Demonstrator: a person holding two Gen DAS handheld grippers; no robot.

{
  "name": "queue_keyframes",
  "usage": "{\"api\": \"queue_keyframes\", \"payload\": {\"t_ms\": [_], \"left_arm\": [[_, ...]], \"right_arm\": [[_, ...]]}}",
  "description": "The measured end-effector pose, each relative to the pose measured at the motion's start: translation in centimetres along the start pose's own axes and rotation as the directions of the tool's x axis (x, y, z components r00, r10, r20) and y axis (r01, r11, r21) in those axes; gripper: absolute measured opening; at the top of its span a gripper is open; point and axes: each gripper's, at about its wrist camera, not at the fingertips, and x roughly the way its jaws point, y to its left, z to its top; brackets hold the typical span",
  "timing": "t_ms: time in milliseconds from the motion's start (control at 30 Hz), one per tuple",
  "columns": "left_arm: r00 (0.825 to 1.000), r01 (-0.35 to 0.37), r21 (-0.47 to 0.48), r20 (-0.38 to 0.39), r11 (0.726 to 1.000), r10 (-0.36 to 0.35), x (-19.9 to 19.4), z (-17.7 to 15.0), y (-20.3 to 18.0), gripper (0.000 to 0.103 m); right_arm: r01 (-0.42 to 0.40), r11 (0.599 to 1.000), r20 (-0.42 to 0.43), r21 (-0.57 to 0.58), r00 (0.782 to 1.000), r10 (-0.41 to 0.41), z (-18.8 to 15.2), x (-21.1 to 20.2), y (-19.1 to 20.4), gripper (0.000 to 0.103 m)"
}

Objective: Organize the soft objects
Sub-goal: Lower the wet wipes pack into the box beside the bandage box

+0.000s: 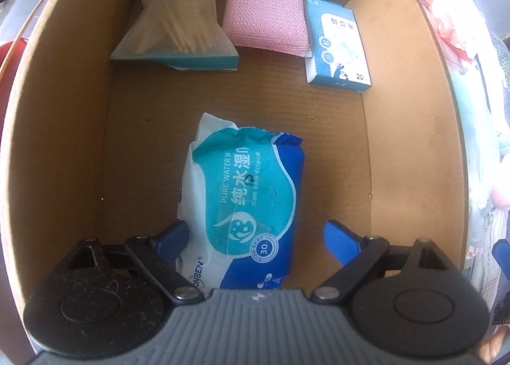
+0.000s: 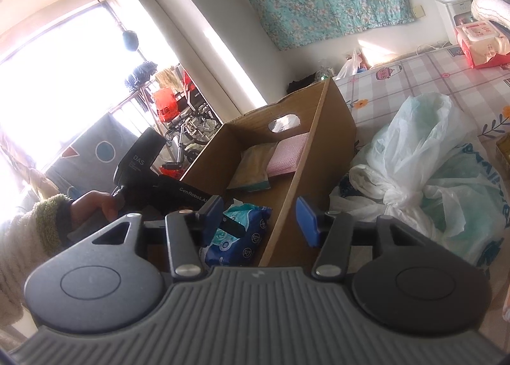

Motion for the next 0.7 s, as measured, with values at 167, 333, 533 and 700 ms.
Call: {"api": "queue_keyframes", "payload": {"t_ms": [167, 333, 533, 700], "left_arm": [[0.997, 0.075, -0.006, -0.011, 0.997, -0.075, 0.8, 0.0, -2.0, 0.08], [0.995, 0.094, -0.013, 0.037, 0.995, -0.094, 1.5, 0.7, -3.9, 0.077], [0.99, 0.121, -0.006, 0.078, 0.993, -0.12, 2.1, 2.2, -5.2, 0.069], [0.988, 0.118, -0.023, 0.102, 0.993, -0.115, 2.8, 2.9, -6.4, 0.069]], "right_arm": [[0.017, 1.0, 0.005, 0.003, 1.0, -0.017, -0.2, -0.4, 0.0, 0.051], [0.038, 0.999, 0.021, 0.028, 0.999, -0.039, -0.2, -1.2, -0.6, 0.051], [0.057, 0.997, 0.02, 0.046, 0.998, -0.058, -0.2, -1.6, -1.2, 0.051], [0.065, 0.996, 0.023, 0.055, 0.998, -0.066, -0.2, -1.5, -1.5, 0.051]]}}
